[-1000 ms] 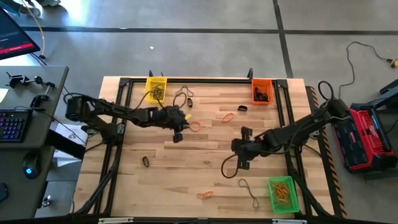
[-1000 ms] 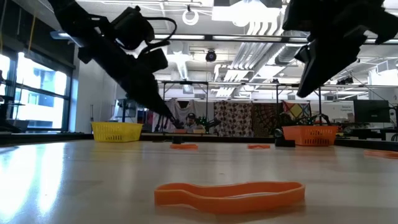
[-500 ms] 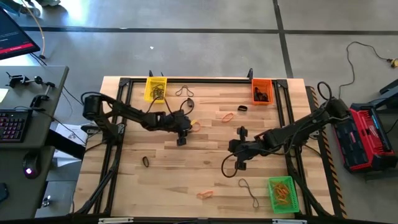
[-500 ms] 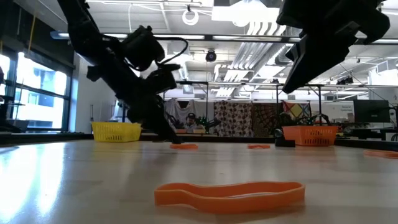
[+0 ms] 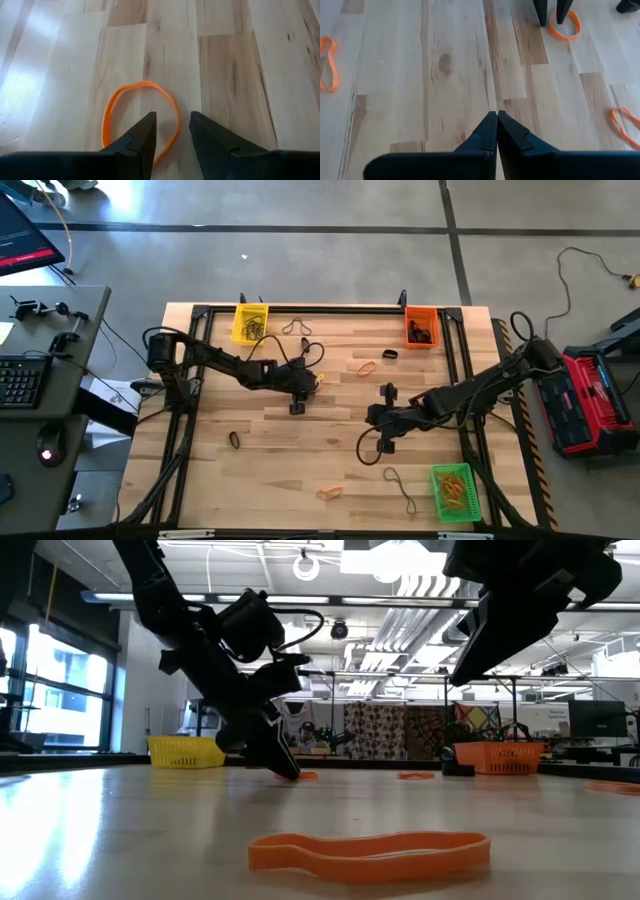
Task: Sort rubber bands into baskets
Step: Put the orange rubber band into the green bin
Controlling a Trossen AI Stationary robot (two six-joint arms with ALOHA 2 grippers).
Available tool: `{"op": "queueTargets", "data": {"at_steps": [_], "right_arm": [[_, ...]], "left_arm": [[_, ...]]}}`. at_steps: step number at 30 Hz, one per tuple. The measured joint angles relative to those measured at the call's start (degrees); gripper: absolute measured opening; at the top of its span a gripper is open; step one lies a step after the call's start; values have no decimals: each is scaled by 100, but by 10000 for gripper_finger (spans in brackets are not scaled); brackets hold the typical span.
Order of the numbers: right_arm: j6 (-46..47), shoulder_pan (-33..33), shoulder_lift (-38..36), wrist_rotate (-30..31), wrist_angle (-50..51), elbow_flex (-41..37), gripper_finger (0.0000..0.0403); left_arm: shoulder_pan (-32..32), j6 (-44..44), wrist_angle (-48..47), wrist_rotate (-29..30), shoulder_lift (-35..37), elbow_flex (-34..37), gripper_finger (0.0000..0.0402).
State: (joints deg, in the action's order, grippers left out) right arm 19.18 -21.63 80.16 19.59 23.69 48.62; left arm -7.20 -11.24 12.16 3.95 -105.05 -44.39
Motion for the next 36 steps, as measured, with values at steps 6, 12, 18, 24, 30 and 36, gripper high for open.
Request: {"op": "queueTargets", "data": {"at_steps": [6,12,18,24,30,36], "right_arm": [[0,0,2,13,-197,0,0],[28,-2,14,193,-275,0,0],[-268,-26,311,563,-786,0,33],[-889,-27,797,781,-1550,0,99],[-1647,-26,1262,1323,-2105,0,126],[-2075,-13,1616,1585,-2548,0,126]], "left_arm": [[2,-46,-92,-104,83,3,69],[18,163,-105,-332,113,12,9],[128,749,-89,-497,150,18,2],[226,1561,224,-1414,274,19,1],[432,2137,549,-1637,382,-43,1],[698,2444,542,-1705,382,-369,0]]}}
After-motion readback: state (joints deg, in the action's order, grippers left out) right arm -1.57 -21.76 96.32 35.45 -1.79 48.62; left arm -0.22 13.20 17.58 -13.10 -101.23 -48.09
